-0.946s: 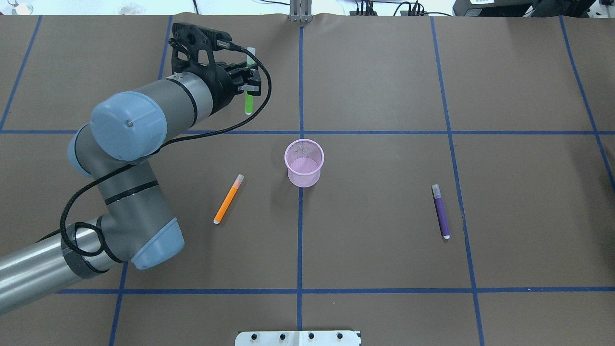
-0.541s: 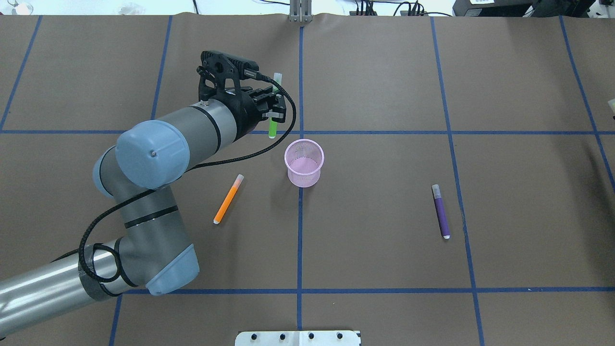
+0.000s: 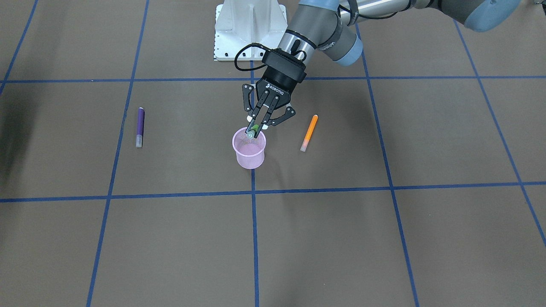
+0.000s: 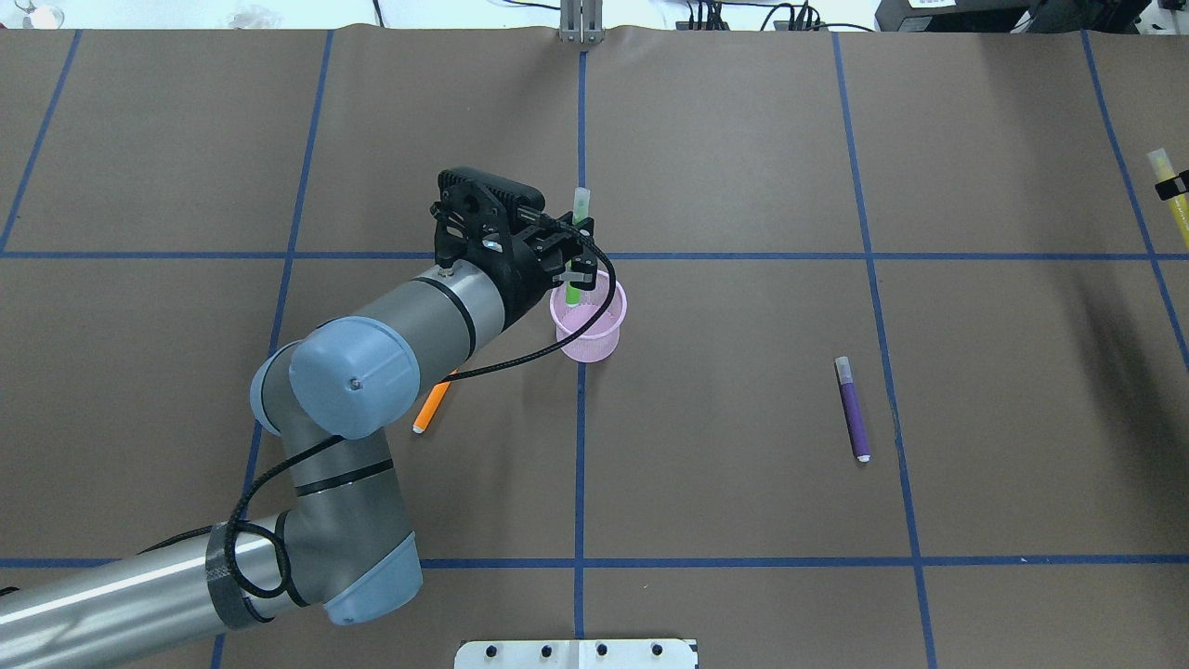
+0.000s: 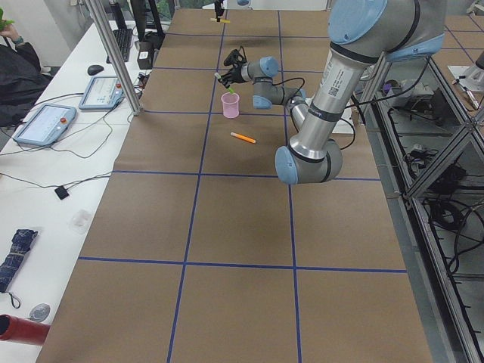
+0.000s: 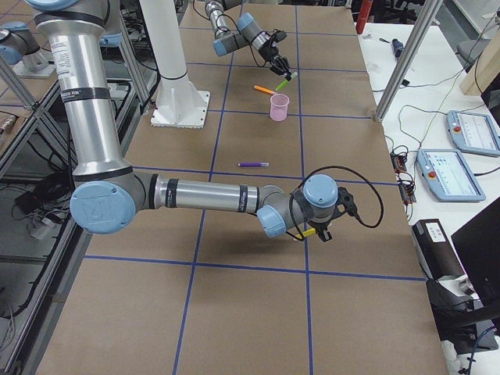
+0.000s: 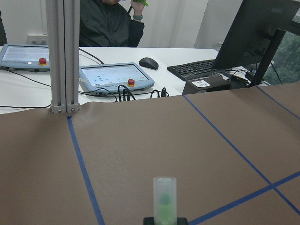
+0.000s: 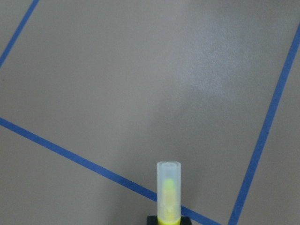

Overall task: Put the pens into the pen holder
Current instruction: 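Carry the green marker over the pink cup with the left gripper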

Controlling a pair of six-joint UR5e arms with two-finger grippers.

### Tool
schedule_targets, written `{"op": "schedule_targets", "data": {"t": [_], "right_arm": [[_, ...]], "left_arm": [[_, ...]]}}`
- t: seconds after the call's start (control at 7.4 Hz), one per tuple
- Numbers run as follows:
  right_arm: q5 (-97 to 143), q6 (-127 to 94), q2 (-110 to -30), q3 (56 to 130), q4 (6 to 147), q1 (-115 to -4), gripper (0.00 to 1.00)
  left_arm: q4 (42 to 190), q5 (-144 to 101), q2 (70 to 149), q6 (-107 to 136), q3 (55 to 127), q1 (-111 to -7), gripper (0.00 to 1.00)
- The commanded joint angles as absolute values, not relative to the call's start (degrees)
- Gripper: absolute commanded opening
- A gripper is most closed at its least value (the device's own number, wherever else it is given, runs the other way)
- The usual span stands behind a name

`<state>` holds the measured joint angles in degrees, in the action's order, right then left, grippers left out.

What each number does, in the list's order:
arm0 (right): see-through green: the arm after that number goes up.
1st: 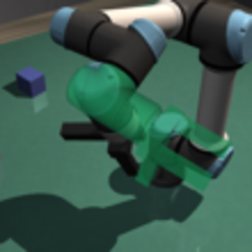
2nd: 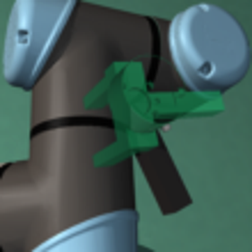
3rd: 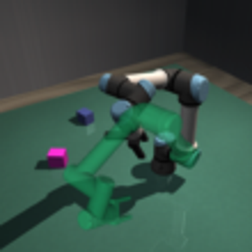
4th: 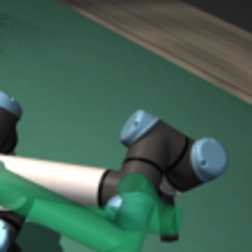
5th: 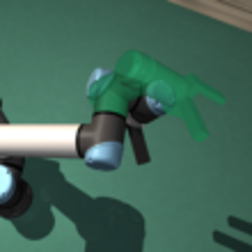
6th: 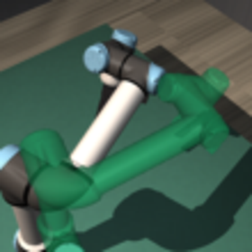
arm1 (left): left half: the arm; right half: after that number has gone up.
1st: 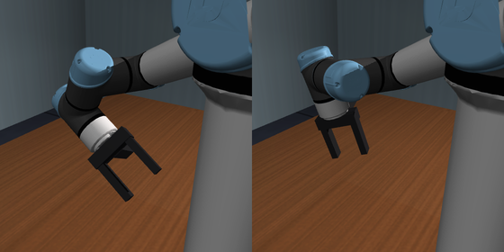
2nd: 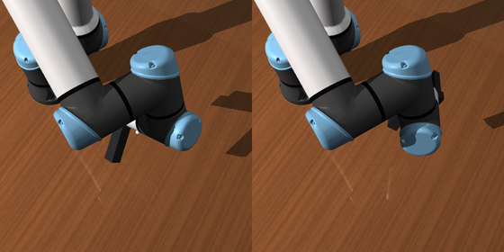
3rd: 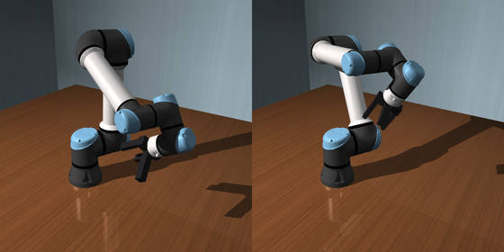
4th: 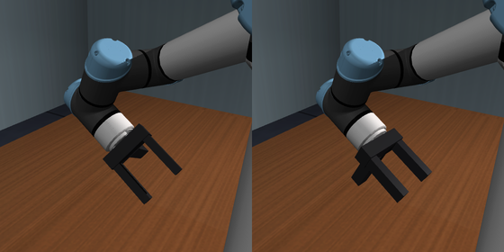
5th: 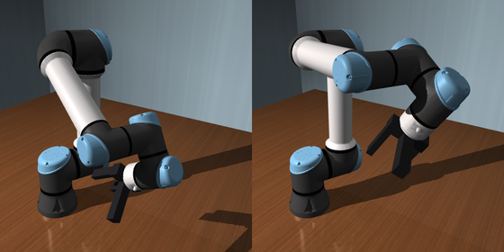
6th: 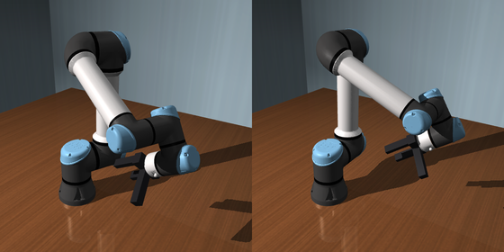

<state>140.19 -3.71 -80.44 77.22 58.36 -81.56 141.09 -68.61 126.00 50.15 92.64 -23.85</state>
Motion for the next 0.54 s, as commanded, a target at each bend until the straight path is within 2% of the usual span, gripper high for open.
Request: {"op": "schedule_targets", "data": {"t": [0.0,0.41], "right_arm": [[142.02,-4.22,-79.02,77.61,58.36,-81.56,0.00],[142.29,-4.22,-78.75,78.22,58.36,-81.56,0.00]], "left_arm": [[145.63,-67.76,127.87,50.18,87.29,-23.38,0.00],[149.03,-65.41,128.58,50.53,83.34,-22.33,0.00]]}}
